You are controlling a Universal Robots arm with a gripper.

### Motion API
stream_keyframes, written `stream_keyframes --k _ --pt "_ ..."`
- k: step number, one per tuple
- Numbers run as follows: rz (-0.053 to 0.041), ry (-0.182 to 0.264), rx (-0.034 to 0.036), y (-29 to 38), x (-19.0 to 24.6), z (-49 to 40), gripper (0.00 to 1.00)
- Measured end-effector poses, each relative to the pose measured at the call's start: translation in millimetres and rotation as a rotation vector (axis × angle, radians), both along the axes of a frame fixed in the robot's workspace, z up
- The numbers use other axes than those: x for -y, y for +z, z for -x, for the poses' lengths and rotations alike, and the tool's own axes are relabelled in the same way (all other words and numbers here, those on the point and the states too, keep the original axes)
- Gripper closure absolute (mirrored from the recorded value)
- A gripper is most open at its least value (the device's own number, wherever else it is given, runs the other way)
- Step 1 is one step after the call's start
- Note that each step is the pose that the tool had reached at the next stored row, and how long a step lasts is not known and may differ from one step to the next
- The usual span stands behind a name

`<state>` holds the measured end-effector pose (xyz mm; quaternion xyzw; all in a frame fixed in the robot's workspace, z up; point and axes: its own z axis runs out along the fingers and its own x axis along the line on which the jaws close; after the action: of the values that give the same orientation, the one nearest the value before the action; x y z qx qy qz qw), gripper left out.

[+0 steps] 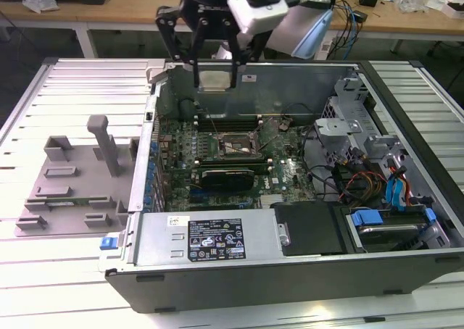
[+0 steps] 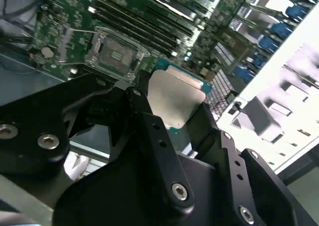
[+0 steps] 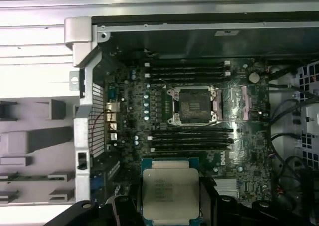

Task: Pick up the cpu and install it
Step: 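Pick up the cpu and move it towards the insertion slot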

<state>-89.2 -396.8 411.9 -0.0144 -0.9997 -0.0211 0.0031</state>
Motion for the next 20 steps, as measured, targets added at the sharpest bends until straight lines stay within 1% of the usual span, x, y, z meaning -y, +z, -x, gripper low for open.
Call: stream_keyframes --k 1,2,4,7,8,12,16,20 --pt "0.0000 0.000 -0.0005 0.0 0.0 -8.6 0.45" --pt "0.0000 0.000 -0.0006 0.0 0.1 -11.7 0.45" --pt "-0.0001 0.000 -0.0005 -0.2 0.0 -11.8 0.45" --pt "-0.0002 0.000 -0.0005 -2.8 0.0 -12.1 0.45" --pt "-0.0001 0.000 -0.0006 -4.6 0.0 -12.5 0.45" --pt "-0.0002 0.000 -0.0005 -17.5 0.0 -13.8 0.45" --pt "-0.0001 0.000 -0.0005 -25.1 0.0 -14.1 0.45" --pt "-0.0002 0.000 -0.0005 -29.2 0.0 -14.0 0.45"
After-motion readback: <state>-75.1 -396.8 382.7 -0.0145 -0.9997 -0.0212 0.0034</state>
